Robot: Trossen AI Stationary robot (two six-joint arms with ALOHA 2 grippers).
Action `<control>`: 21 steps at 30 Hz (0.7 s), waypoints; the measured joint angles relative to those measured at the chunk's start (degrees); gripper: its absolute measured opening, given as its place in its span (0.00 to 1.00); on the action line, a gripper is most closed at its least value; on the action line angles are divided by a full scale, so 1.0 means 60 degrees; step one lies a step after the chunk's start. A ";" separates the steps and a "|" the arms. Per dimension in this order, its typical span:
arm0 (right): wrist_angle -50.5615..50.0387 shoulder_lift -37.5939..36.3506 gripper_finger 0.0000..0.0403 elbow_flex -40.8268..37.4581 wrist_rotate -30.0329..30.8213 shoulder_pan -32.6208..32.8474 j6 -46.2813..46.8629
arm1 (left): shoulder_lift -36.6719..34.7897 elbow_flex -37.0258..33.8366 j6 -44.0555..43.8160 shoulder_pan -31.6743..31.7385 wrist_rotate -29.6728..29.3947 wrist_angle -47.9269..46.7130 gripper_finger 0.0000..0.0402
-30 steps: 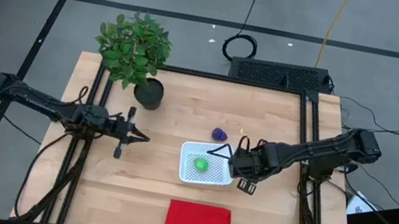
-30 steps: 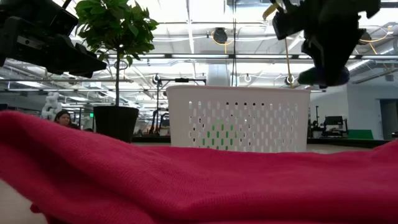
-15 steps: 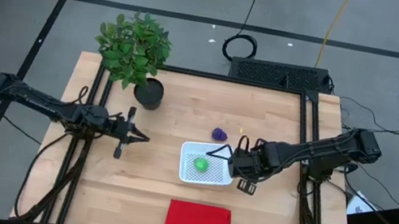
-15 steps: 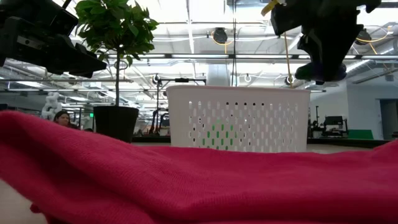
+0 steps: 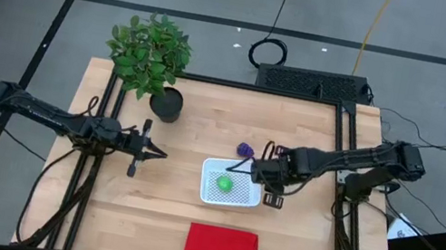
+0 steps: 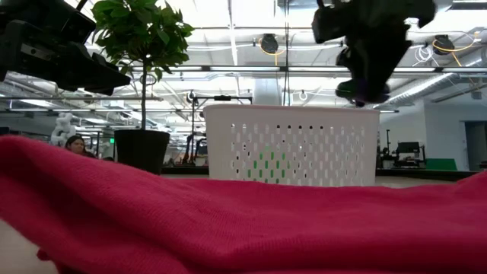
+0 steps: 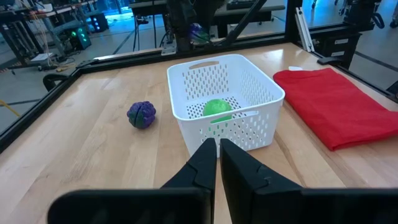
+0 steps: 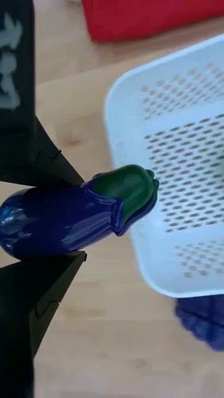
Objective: Pick and placing Produce into tupperware
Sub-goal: Put the violet eggplant into the white bin
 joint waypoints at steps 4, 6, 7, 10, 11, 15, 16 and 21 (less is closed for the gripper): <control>0.0366 0.0000 0.36 0.0004 -0.0041 -0.0407 -0.0793 | 0.0002 0.0000 0.0002 -0.0004 0.0000 0.0000 0.06; 0.0479 0.0000 0.36 0.0004 -0.0068 -0.0594 -0.1225 | 0.0000 0.0000 0.0000 -0.0003 0.0000 0.0000 0.06; 0.0546 0.0000 0.36 0.0004 -0.0203 -0.0707 -0.1389 | 0.0000 0.0000 0.0001 -0.0003 0.0000 0.0000 0.06; 0.0773 0.0000 0.36 0.0090 -0.0546 -0.1052 -0.1671 | 0.0000 0.0000 0.0057 -0.0003 0.0000 0.0000 0.06; 0.0802 0.0000 0.36 0.0211 -0.0541 -0.1128 -0.1772 | 0.0002 0.0000 0.0058 -0.0004 0.0000 0.0000 0.06; 0.0960 -0.0007 0.36 0.0820 -0.0550 -0.1296 -0.2431 | 0.0001 0.0000 0.0082 -0.0004 -0.0001 0.0000 0.06; 0.1015 -0.0007 0.36 0.0972 -0.0550 -0.1321 -0.2612 | 0.0000 0.0000 0.0098 -0.0004 -0.0004 0.0000 0.06; 0.1236 0.0067 0.36 0.1695 -0.0548 -0.1485 -0.2891 | 0.0002 0.0000 0.0106 0.0000 -0.0059 0.0000 0.06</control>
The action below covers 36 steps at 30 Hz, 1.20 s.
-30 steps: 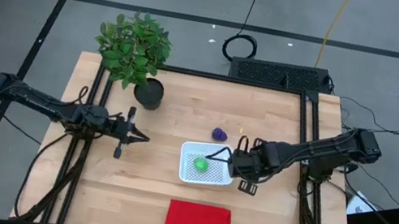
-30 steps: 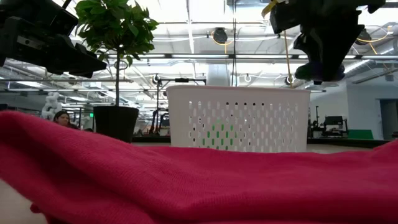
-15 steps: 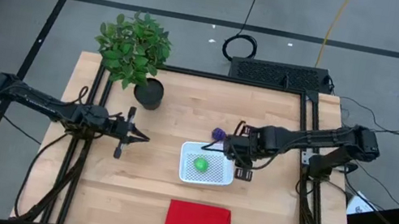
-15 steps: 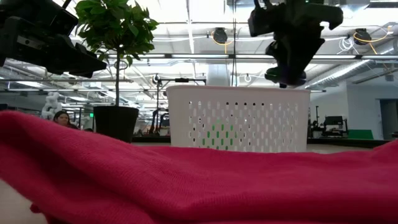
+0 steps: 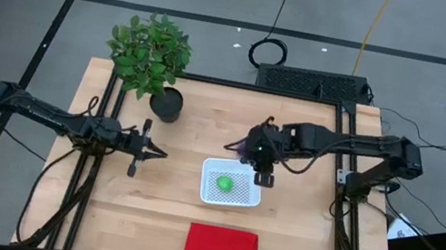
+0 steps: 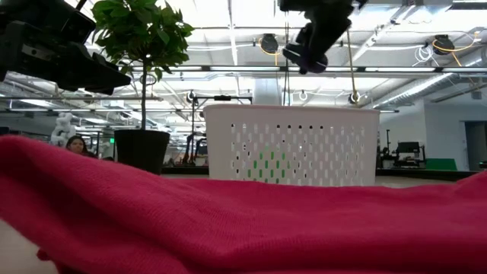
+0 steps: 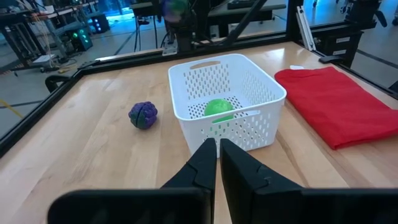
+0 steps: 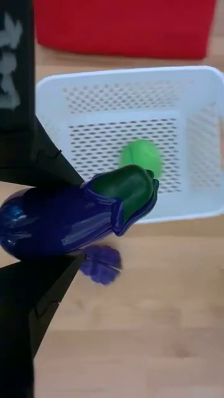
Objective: Pick and placing Produce into tupperware
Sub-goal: Put the violet eggplant into the white bin
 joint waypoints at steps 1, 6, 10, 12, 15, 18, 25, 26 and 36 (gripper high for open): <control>0.0021 0.0041 0.36 0.0097 0.0002 -0.0028 -0.0019 | -0.0002 0.0000 0.0000 -0.0002 -0.0005 0.0000 0.06; 0.0029 0.0504 0.36 0.0275 -0.0114 0.0036 -0.0532 | 0.0001 0.0000 0.0000 -0.0004 -0.0010 0.0003 0.06; 0.0354 0.1143 0.36 0.0275 -0.0253 0.0293 -0.1240 | -0.0001 -0.0003 0.0004 -0.0002 -0.0010 0.0004 0.06; 0.0572 0.1463 0.36 0.0275 -0.0253 0.0488 -0.1655 | -0.0002 -0.0003 0.0004 -0.0001 -0.0010 -0.0008 0.06; 0.1024 0.1931 0.36 0.0275 -0.0356 0.0807 -0.2257 | -0.0002 -0.0004 0.0000 0.0000 -0.0010 -0.0015 0.06; 0.1310 0.2371 0.36 0.0275 -0.0504 0.1059 -0.2715 | 0.0001 -0.0004 -0.0015 -0.0004 -0.0010 -0.0057 0.06; 0.1567 0.3005 0.36 0.0272 -0.0508 0.1245 -0.3208 | -0.0002 -0.0004 -0.0040 -0.0004 -0.0010 -0.0101 0.06; 0.1604 0.3073 0.36 0.0272 -0.0508 0.1245 -0.3251 | -0.0002 -0.0004 -0.0044 0.0000 -0.0010 -0.0108 0.06; 0.1874 0.3330 0.36 -0.0093 -0.1457 0.0912 -0.3257 | 0.0001 -0.0004 -0.0088 -0.0003 -0.0004 -0.0154 0.06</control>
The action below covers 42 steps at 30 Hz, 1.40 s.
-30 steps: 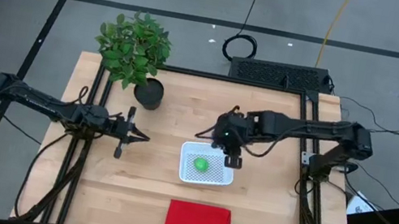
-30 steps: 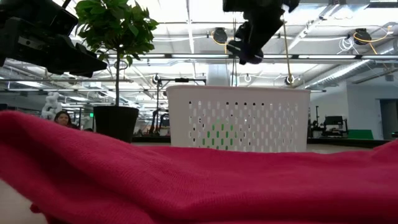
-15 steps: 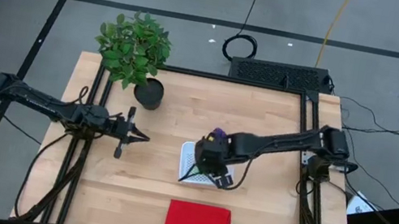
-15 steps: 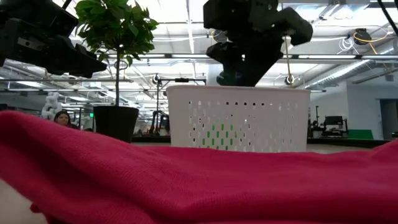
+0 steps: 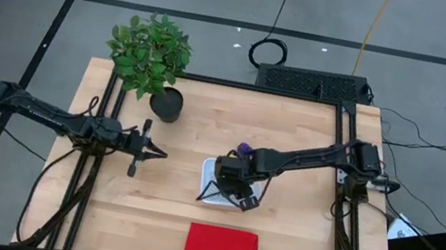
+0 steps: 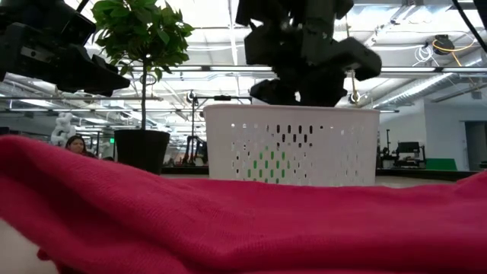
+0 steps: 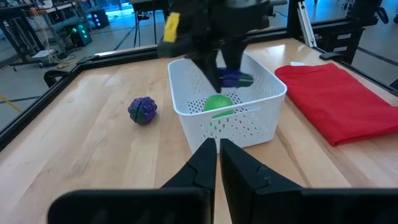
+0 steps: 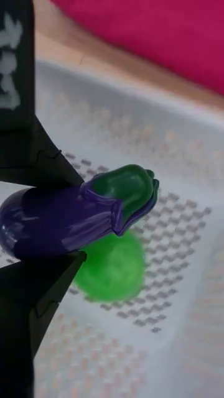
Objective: Pick and placing Produce into tupperware
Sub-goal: Put the violet eggplant into the white bin
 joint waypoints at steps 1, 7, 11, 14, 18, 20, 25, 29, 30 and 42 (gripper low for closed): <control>-0.0006 0.0000 0.36 -0.0034 0.0004 -0.0070 0.0154 | 0.0000 0.0000 -0.0003 0.0000 0.0001 -0.0002 0.06; 0.0027 -0.0001 0.36 -0.0240 -0.0039 -0.0319 0.0675 | 0.0000 0.0000 -0.0029 0.0000 0.0001 0.0004 0.06; 0.0178 -0.0001 0.36 -0.0559 -0.0046 -0.0368 0.0982 | -0.0003 0.0000 -0.0029 0.0000 0.0005 0.0004 0.06; 0.0350 -0.0001 0.36 -0.0849 -0.0039 -0.0366 0.1029 | -0.0002 0.0000 -0.0027 0.0000 0.0005 0.0004 0.06; 0.0633 -0.0001 0.36 -0.1085 -0.0044 -0.0362 0.1263 | 0.0000 0.0000 -0.0025 0.0002 0.0009 0.0008 0.06; 0.0662 -0.0001 0.36 -0.1131 -0.0043 -0.0363 0.1268 | -0.0002 0.0000 -0.0025 0.0001 0.0009 0.0008 0.06; 0.0665 -0.0001 0.36 -0.1147 -0.0043 -0.0377 0.1272 | 0.0000 0.0000 -0.0025 0.0001 0.0009 0.0012 0.06; 0.0708 -0.0001 0.36 -0.1147 -0.0040 -0.0377 0.1374 | 0.0000 0.0000 -0.0025 0.0003 0.0012 0.0015 0.06; 0.0730 -0.0001 0.36 -0.1147 -0.0035 -0.0377 0.1355 | -0.0003 0.0000 -0.0025 0.0000 0.0012 0.0015 0.06; 0.0799 -0.0001 0.36 -0.1147 0.0031 -0.0134 0.0270 | -0.0001 0.0000 -0.0025 0.0002 0.0056 0.0015 0.06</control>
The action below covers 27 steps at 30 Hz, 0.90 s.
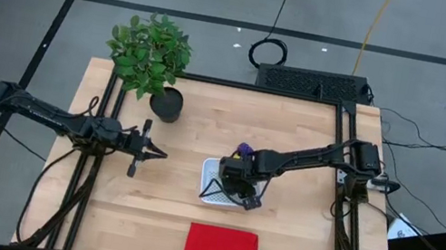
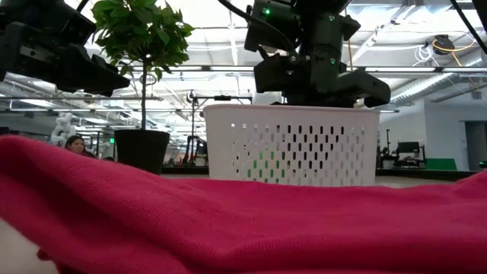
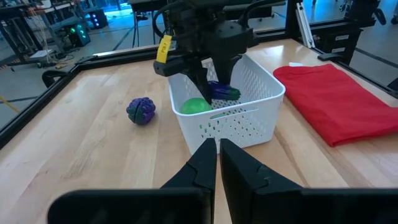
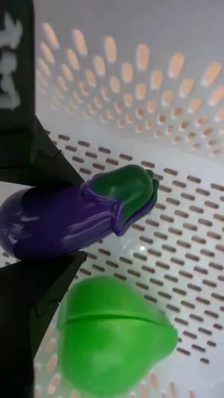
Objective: Pick and placing Produce into tupperware
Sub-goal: Put the violet eggplant into the white bin
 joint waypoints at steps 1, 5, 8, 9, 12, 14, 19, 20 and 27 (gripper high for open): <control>0.0000 0.0000 0.36 0.0000 0.0006 0.0001 0.0003 | 0.0000 0.0000 -0.0001 -0.0003 0.0000 0.0000 0.06; 0.0000 0.0000 0.36 0.0000 0.0002 0.0008 0.0054 | 0.0001 0.0000 -0.0040 -0.0002 -0.0004 0.0000 0.06; 0.0002 0.0000 0.36 0.0000 0.0000 0.0008 0.0039 | -0.0001 0.0000 -0.0043 0.0000 -0.0004 0.0000 0.06; 0.0017 0.0000 0.36 -0.0005 0.0000 0.0008 0.0021 | 0.0001 0.0000 -0.0044 -0.0001 -0.0004 0.0000 0.06; 0.0577 -0.0004 0.36 -0.0236 -0.0002 0.0002 0.0081 | 0.0001 0.0000 -0.0044 -0.0001 -0.0007 0.0000 0.06; 0.0710 -0.0011 0.36 -0.0343 -0.0030 -0.0039 0.0167 | 0.0000 0.0000 -0.0047 -0.0001 -0.0007 0.0000 0.06; 0.0659 -0.0022 0.36 -0.0401 -0.0026 -0.0057 0.0168 | -0.0003 0.0000 -0.0051 -0.0001 -0.0011 0.0000 0.06; 0.0656 -0.0022 0.36 -0.0401 -0.0022 -0.0057 0.0171 | -0.0002 0.0000 -0.0051 0.0001 -0.0011 0.0000 0.06; 0.0678 -0.0022 0.37 -0.0404 -0.0019 -0.0057 0.0236 | 0.0001 0.0000 -0.0076 0.0001 -0.0018 0.0000 0.06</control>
